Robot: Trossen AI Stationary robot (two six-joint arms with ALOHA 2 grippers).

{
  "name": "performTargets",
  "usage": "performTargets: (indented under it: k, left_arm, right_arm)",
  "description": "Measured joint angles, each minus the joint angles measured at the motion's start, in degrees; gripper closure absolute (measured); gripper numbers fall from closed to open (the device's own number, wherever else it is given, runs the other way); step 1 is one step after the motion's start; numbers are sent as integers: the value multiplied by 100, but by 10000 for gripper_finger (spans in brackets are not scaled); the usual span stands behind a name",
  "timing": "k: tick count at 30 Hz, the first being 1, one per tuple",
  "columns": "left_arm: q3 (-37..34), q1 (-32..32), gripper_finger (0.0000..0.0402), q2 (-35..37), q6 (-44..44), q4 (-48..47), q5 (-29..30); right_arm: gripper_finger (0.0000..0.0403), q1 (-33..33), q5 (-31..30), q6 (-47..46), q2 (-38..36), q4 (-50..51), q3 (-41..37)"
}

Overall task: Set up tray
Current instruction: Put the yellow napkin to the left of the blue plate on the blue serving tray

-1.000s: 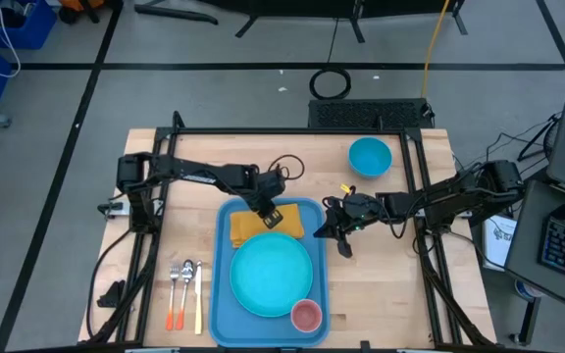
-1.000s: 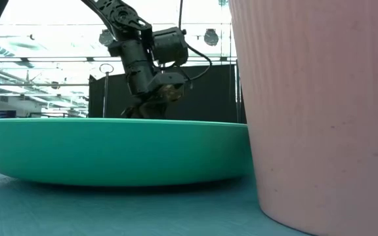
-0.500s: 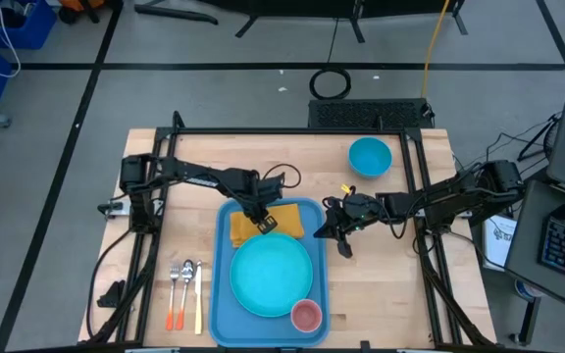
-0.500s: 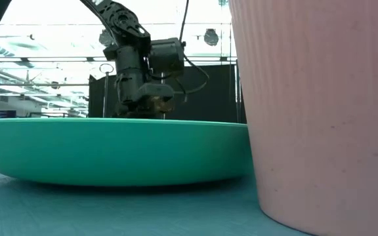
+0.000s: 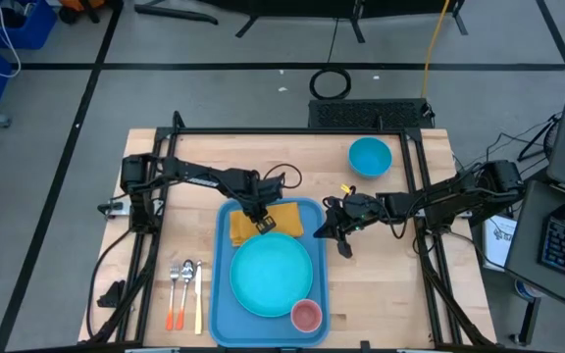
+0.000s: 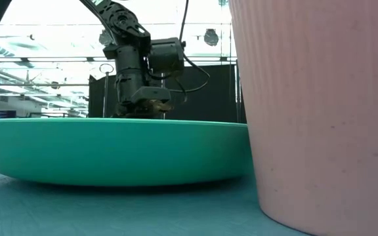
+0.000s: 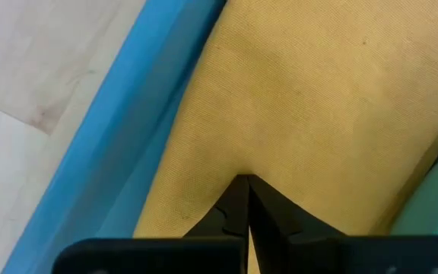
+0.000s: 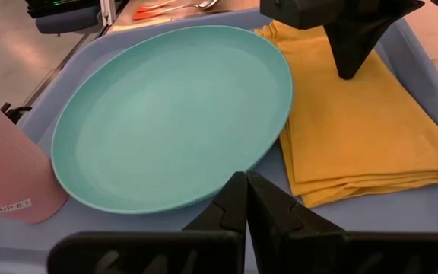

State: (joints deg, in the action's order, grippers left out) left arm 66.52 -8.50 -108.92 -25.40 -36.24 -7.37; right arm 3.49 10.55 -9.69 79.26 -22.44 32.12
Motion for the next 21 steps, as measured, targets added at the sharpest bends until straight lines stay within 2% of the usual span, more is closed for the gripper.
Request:
performTargets:
  k: [5,11,16,21]
  left_arm:
    - [-4,5,387,-8,131,19,90]
    - [-9,13,397,-11,159,36,143]
    - [-11,149,385,-13,460,98,292]
    - [-11,253,398,-15,636,210,404]
  right_arm:
    - [403,0,0,-4,0,1,0]
    - [403,0,0,-4,0,1,0]
    - [403,0,0,-7,0,1,0]
    - [403,0,0,-9,0,1,0]
